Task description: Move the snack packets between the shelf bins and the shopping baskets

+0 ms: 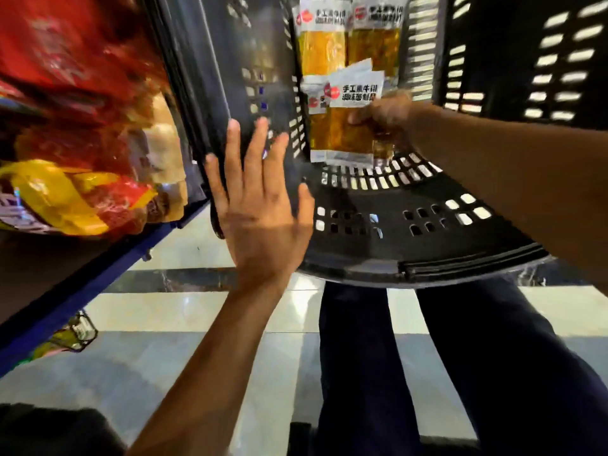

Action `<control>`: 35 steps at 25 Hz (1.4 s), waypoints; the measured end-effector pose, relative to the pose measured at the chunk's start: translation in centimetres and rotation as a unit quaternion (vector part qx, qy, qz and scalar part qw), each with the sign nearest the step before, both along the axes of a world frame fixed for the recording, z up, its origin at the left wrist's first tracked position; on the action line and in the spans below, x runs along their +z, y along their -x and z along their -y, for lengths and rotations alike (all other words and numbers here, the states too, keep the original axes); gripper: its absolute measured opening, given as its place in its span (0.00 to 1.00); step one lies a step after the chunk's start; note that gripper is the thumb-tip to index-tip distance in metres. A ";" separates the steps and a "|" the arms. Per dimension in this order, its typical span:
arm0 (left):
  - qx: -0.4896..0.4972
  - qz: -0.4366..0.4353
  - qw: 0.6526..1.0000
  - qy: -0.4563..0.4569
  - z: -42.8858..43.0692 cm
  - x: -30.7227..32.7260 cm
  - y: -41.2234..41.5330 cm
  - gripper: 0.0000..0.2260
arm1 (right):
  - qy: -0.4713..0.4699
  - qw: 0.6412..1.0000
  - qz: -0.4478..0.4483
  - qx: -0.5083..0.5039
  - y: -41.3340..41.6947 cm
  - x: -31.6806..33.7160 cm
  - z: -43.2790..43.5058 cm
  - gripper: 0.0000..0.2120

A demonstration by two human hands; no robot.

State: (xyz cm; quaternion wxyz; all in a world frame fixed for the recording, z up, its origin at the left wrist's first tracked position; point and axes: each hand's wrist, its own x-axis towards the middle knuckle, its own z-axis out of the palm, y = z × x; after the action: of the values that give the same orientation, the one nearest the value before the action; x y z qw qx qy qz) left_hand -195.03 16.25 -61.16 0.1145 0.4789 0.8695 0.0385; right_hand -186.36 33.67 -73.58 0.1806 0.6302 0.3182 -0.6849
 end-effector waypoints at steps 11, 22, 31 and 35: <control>-0.002 -0.012 1.000 0.015 0.0 -0.3 0.2 0.21 | -0.098 0.992 0.037 0.075 2.8 -5.2 3.6 0.15; 0.002 -0.011 1.000 0.006 -0.2 -0.4 0.1 0.20 | -0.279 0.915 0.121 0.265 1.9 -5.1 5.7 0.15; -0.017 0.009 0.997 0.079 0.0 0.3 0.2 0.21 | -0.268 0.887 -0.008 0.375 -0.6 3.7 5.6 0.31; 0.035 0.138 0.981 0.129 -2.0 5.5 -0.1 0.21 | -0.299 0.877 -0.053 0.372 -3.7 13.7 4.0 0.25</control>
State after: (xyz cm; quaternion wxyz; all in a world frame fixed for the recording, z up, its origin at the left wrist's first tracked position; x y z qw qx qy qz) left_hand -194.91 18.28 -55.66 0.2931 0.4195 0.8591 -0.0042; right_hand -182.69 29.71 -59.86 0.2082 0.4523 0.7277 -0.4717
